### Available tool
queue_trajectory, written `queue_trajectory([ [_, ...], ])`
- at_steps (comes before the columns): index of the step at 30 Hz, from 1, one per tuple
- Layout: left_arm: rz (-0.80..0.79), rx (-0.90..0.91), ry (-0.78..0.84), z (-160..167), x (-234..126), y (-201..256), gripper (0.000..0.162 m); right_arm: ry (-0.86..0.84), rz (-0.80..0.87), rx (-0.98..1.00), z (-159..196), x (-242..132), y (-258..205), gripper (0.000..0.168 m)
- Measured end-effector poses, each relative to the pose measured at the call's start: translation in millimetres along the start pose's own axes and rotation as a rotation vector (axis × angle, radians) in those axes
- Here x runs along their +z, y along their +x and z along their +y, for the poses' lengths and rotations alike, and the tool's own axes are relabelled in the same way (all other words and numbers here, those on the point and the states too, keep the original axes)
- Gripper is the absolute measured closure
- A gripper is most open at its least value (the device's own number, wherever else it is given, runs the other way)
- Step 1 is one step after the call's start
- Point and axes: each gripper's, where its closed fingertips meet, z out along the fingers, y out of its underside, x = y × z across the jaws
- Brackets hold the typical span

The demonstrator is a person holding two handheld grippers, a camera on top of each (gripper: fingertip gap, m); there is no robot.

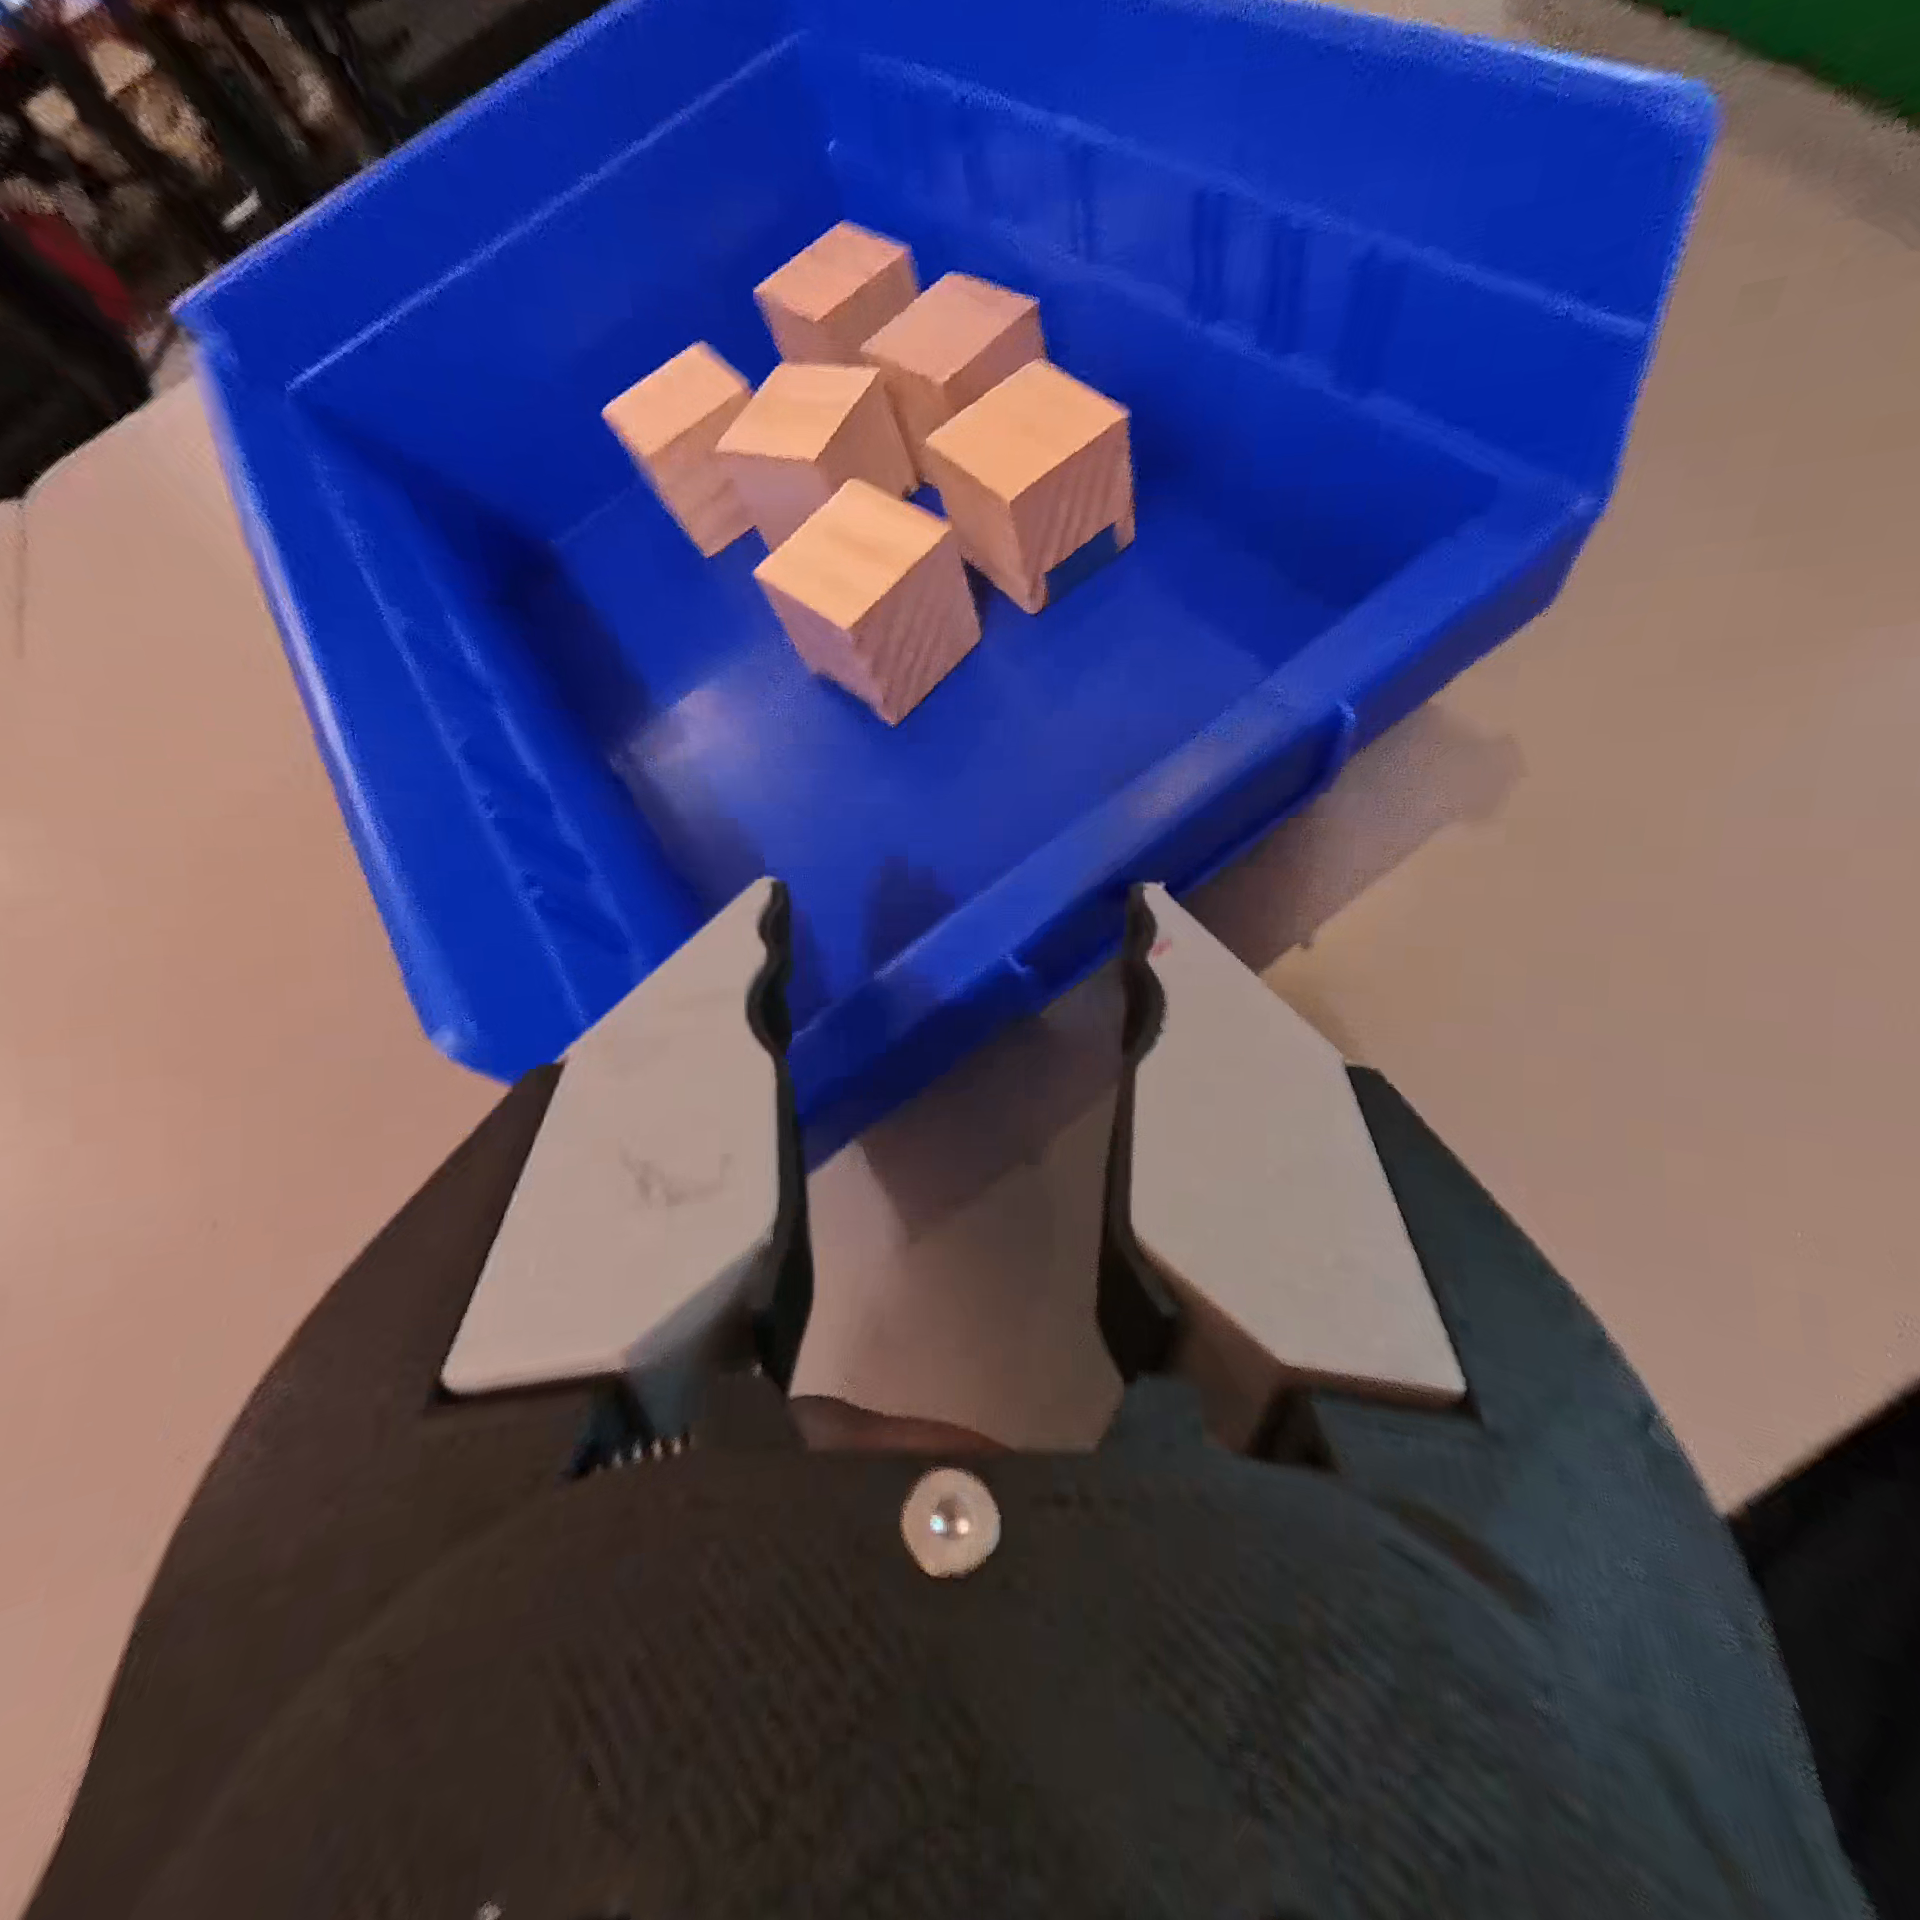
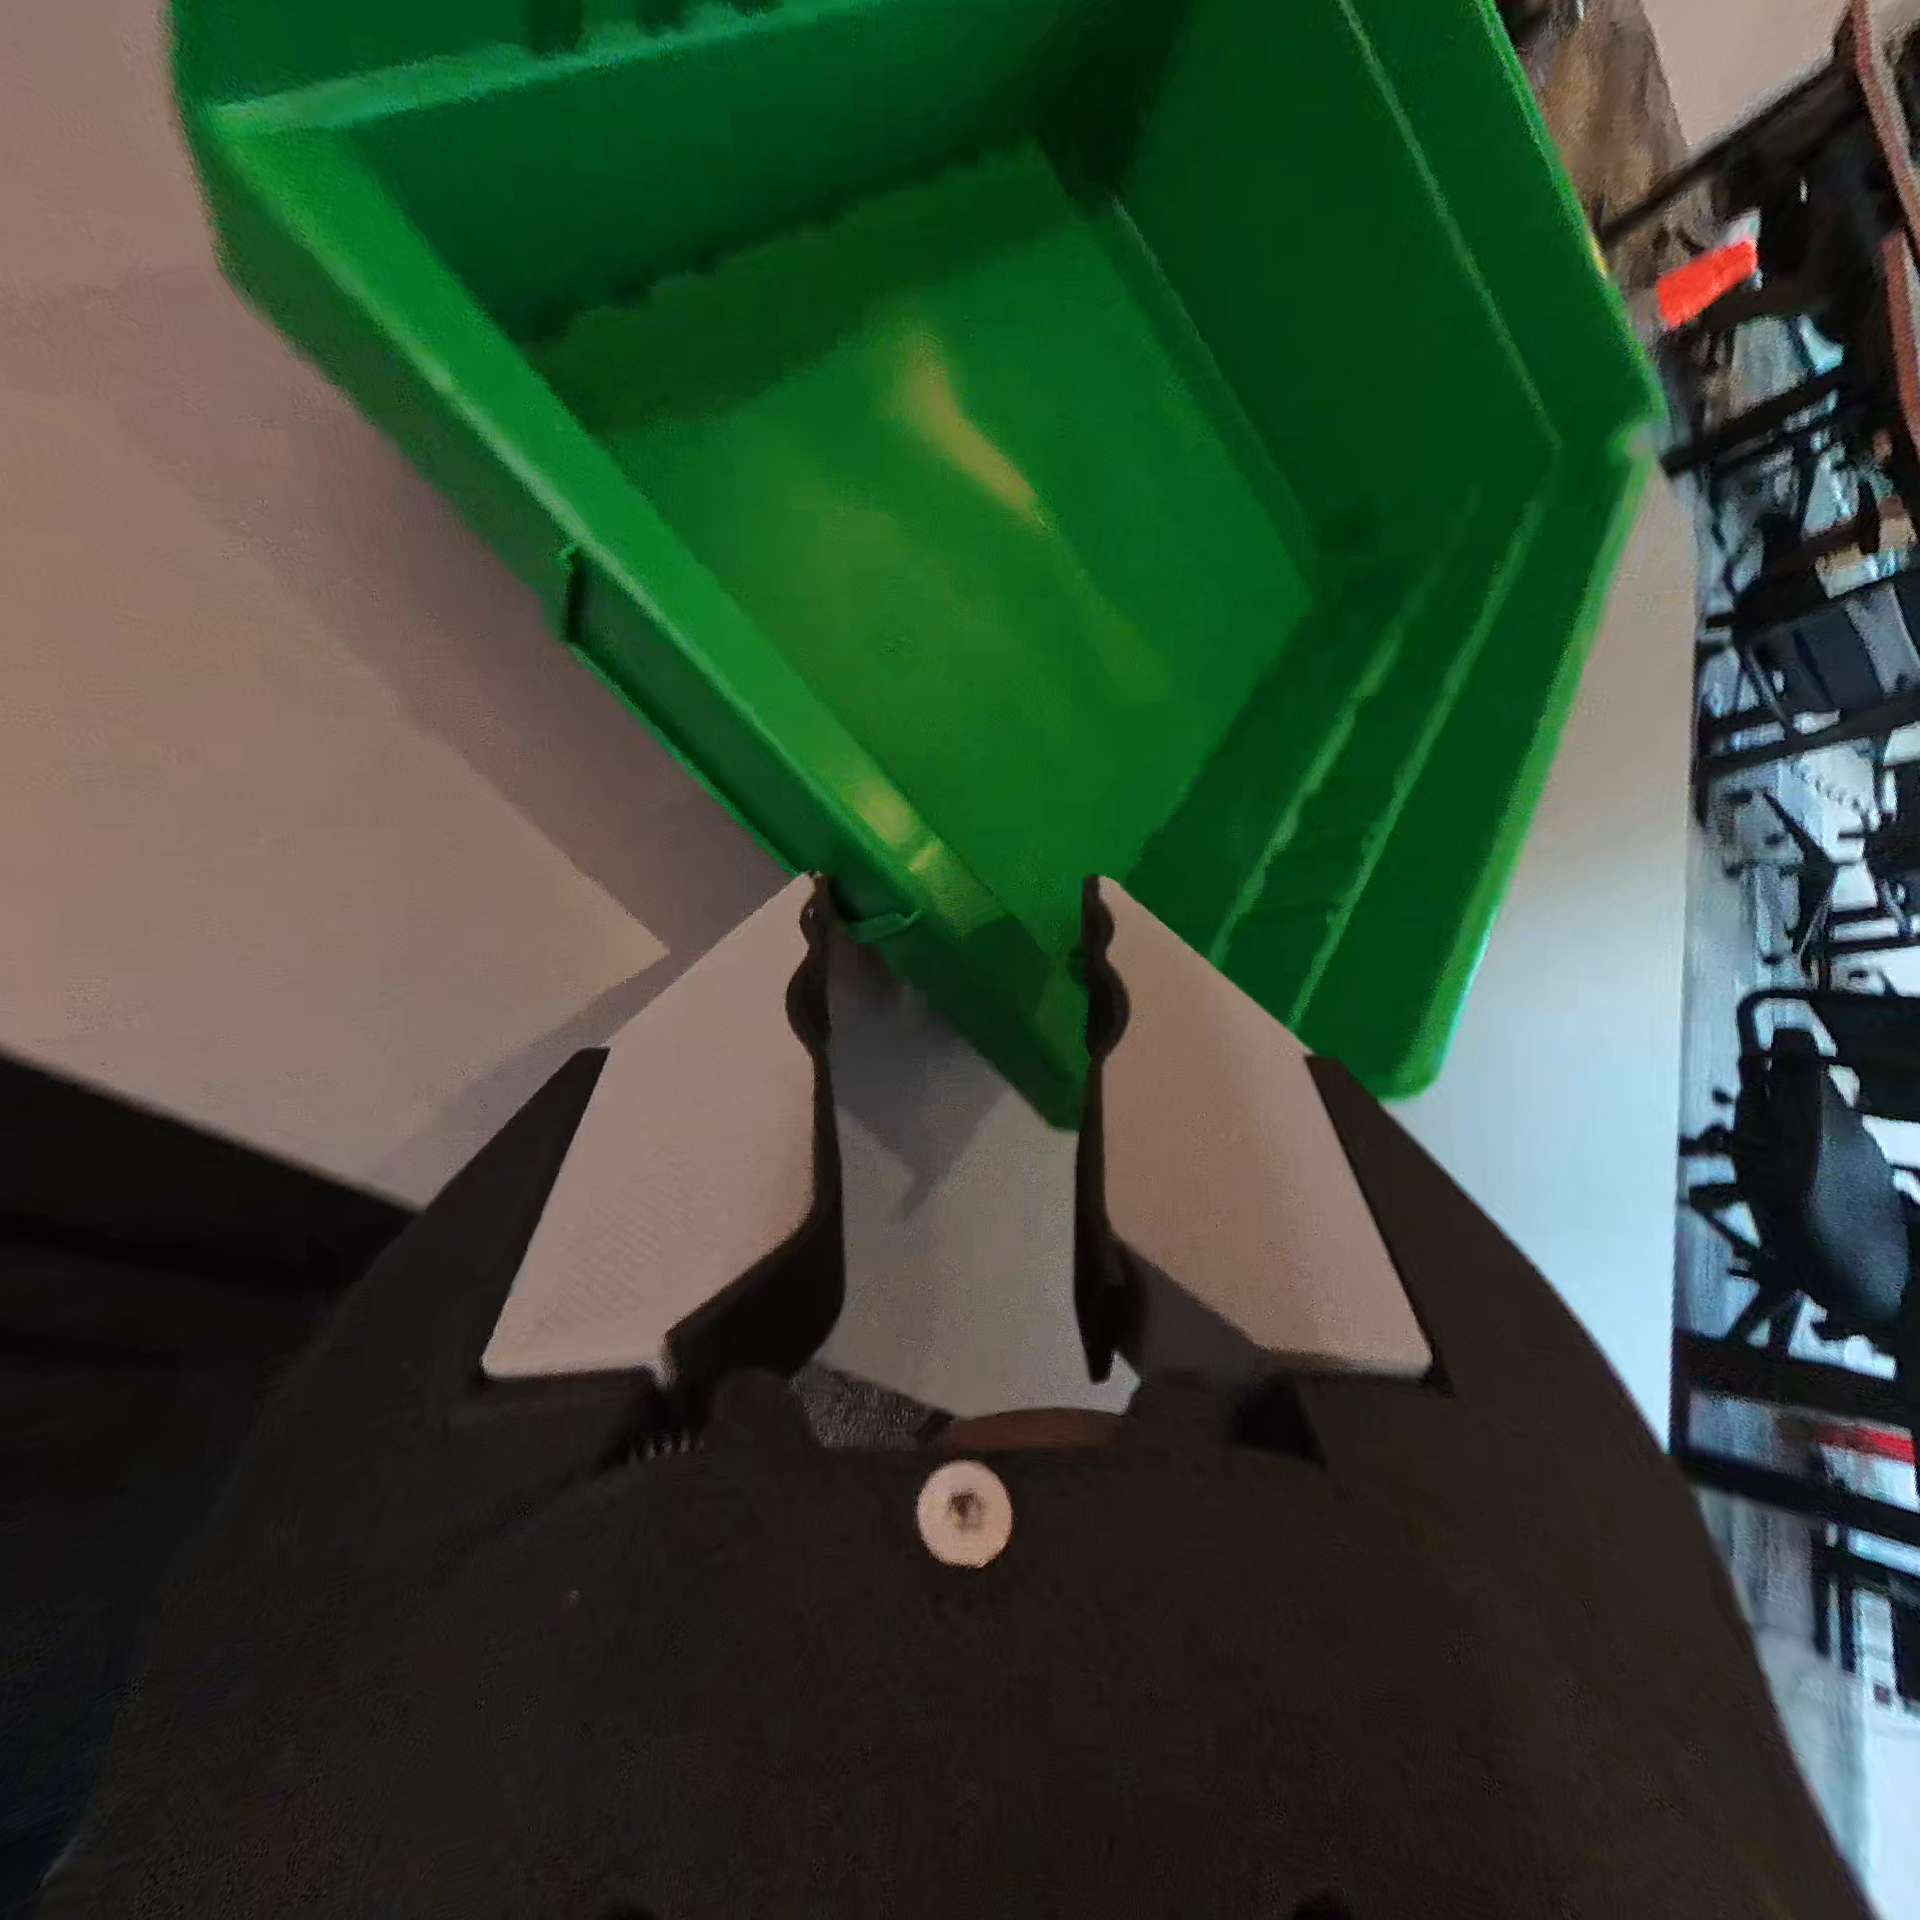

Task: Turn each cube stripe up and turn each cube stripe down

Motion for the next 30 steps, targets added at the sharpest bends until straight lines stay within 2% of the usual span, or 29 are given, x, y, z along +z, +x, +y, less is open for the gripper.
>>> queue_trajectory([
  [2,-0.064,0.0,-0.062,11.3,4.4,-22.5,0.095,-0.033,0.026,0.023,16.4,15.2,31.1,0.126],
  [4,-0.097,-0.013,-0.079,19.5,4.4,-40.4,0.103,-0.05,0.058,0.045,30.9,29.3,60.0,0.129],
  [7,-0.069,-0.073,-0.047,22.9,-3.9,-45.8,0.104,-0.051,-0.005,0.126,39.1,33.7,70.1,0.115],
  [11,0.014,-0.014,0.056,0.3,-16.7,-1.7,0.105,0.086,-0.062,0.162,16.3,15.8,54.3,0.118],
  [14,0.059,0.076,0.159,-32.5,-17.5,45.6,0.105,0.174,-0.207,0.165,-10.1,-1.7,13.5,0.116],
  [17,0.111,0.084,0.163,-56.2,-2.9,84.3,0.094,0.274,-0.287,0.169,-41.8,-19.6,-18.8,0.115],
  [21,0.025,0.054,0.131,-74.8,29.5,90.1,0.094,0.283,-0.254,0.243,-64.3,-9.9,-27.4,0.115],
  [23,-0.014,0.04,0.111,-75.7,43.5,88.0,0.11,0.241,-0.269,0.268,-66.9,8.3,-35.4,0.114],
  [25,-0.1,0.03,0.125,-76.0,51.5,76.2,0.148,0.19,-0.221,0.264,-65.2,29.7,-37.7,0.122],
  [27,-0.121,0.007,0.147,-75.2,52.9,70.0,0.15,0.159,-0.112,0.251,-62.1,46.5,-30.3,0.152],
  [28,-0.154,0.0,0.14,-72.4,51.2,63.5,0.152,0.166,-0.057,0.241,-62.8,50.7,-24.8,0.161],
  [30,-0.269,-0.001,0.13,-62.2,42.9,40.6,0.158,0.162,-0.004,0.275,-63.6,55.7,-19.0,0.163],
])
